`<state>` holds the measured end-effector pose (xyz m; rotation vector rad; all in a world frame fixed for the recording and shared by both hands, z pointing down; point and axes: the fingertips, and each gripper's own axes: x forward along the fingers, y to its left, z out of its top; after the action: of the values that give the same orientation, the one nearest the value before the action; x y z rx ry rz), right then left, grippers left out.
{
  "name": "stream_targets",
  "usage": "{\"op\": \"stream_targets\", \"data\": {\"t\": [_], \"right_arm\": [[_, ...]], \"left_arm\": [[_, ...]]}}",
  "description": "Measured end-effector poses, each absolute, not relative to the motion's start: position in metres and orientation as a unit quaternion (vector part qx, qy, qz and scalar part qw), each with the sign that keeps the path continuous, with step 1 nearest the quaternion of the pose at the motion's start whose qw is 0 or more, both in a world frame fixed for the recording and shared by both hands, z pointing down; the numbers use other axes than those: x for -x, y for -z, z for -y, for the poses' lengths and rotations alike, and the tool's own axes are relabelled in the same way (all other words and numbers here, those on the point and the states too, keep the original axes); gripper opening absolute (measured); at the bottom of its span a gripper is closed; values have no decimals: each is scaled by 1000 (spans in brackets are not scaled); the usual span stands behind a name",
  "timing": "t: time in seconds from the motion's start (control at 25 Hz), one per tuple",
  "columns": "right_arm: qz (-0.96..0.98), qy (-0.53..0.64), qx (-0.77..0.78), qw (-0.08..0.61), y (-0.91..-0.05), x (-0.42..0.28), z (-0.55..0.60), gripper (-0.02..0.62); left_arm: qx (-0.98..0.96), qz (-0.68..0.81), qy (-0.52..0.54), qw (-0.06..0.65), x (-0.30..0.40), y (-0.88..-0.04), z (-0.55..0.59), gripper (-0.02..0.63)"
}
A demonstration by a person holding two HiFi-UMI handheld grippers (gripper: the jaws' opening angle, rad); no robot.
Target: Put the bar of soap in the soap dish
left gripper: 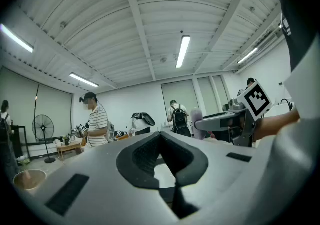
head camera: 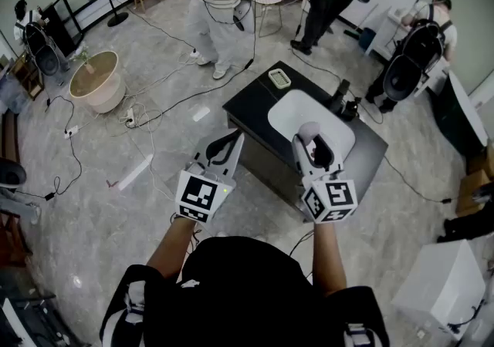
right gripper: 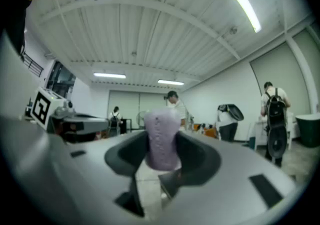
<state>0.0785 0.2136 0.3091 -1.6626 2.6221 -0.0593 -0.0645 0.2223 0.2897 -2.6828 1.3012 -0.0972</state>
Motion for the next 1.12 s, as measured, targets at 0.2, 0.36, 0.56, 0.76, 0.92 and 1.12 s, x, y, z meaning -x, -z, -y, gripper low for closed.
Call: {"op": "stream_targets", "data": {"t": [0.2,0.36,0.56,0.76,0.92,1.12], "right_arm": [[-844,22,535,23,-309,-78,-212,206],[-847,31,531,24,-311,-77,-210,206],[-852,34,522,20,-318,-79,-211,206],[-859,36,510,15,-327,-90,-212,206],[-865,37,501,8,-334,-98,-214,206],[-867,42,496,6,-336,-111,-215,206]], "left_arm": [[898,-433,33,77,65,-289,-221,25],[899,-431,34,73,63,-291,-220,26],[897,-435,37,68,57,-296,-220,25],[896,-439,37,61,45,-303,-225,25],[892,-446,39,57,34,-311,-229,25],[891,-447,49,56,20,-313,-232,25]]}}
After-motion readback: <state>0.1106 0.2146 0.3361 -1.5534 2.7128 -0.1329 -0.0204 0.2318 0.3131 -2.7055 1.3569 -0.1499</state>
